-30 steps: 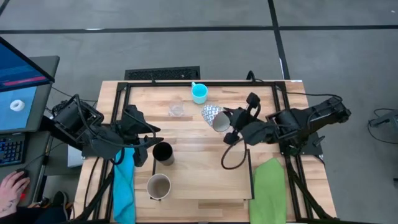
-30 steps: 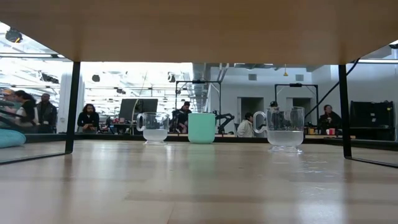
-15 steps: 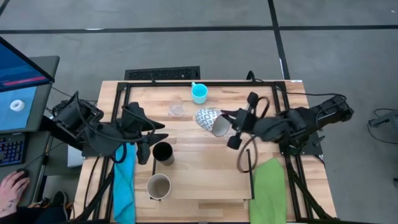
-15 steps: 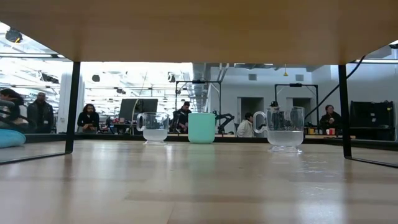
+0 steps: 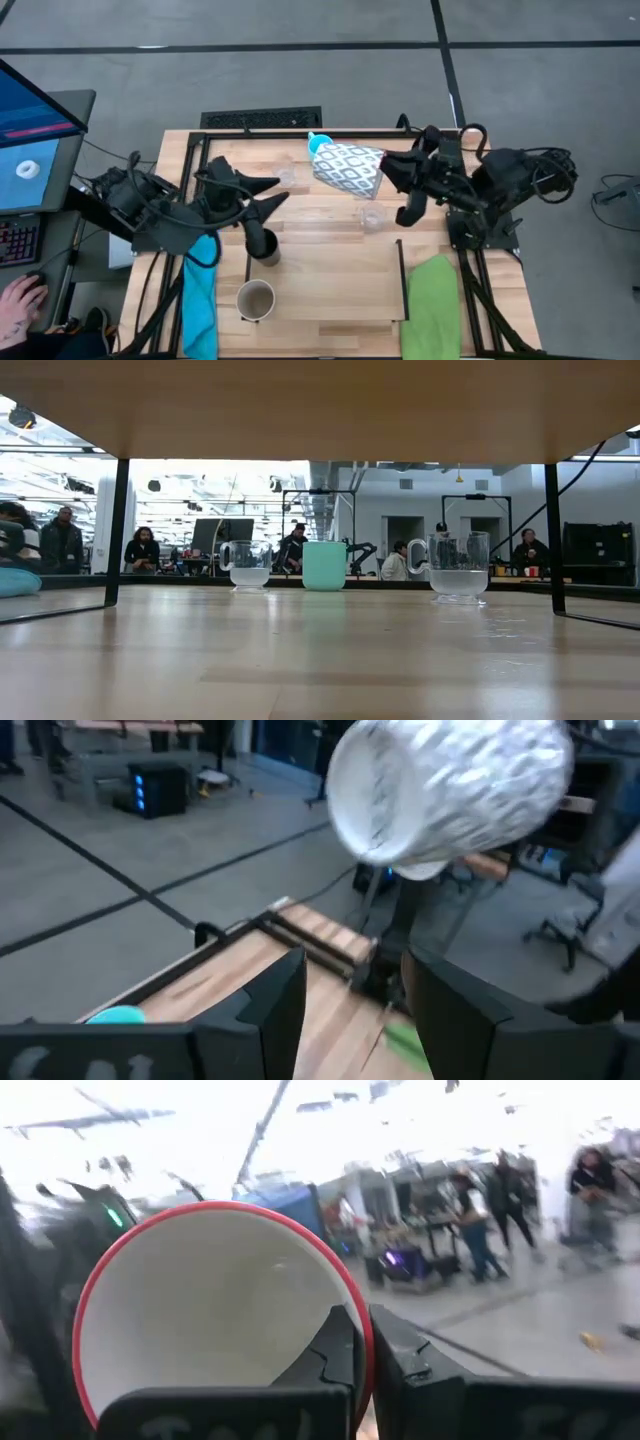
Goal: Stack small to large cups/mugs on shelf
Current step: Put the gray patterned mug on the shelf
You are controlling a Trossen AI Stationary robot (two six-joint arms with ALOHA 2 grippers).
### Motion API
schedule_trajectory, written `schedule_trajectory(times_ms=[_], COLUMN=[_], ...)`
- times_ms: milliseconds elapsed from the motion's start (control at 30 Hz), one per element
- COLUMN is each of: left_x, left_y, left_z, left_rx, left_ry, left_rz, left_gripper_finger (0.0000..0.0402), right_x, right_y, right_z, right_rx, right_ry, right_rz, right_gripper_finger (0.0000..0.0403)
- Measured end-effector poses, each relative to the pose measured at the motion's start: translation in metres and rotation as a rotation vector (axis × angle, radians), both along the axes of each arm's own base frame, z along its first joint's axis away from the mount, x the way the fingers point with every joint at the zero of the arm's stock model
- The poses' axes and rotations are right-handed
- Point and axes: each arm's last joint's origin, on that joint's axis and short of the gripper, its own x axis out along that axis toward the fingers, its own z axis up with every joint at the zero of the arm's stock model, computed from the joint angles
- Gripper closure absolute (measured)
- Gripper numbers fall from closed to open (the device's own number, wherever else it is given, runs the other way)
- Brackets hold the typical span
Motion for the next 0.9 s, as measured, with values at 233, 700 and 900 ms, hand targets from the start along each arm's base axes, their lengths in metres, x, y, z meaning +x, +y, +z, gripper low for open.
schedule_trajectory(times_ms=[233,700,900], left_x=[0.041,0.070,0.081], left_y=[-0.011,0.008,0.019], left_z=[-0.003,0.027,0.024], left_rx=[-0.016,0.135,0.162], left_ry=[-0.088,-0.321,-0.320], left_rz=[-0.044,-0.166,-0.169], left_gripper_finger=[0.0244,0.0244,0.0244], right_x=[0.003,0.002,-0.001], right_y=[0.005,0.007,0.006], right_z=[0.010,0.025,0.029], right_rx=[-0.030,-0.080,-0.099], right_ry=[-0.125,-0.352,-0.414], right_rz=[0.025,0.076,0.106], right_gripper_finger=[0.0380,0.0380,0.0380])
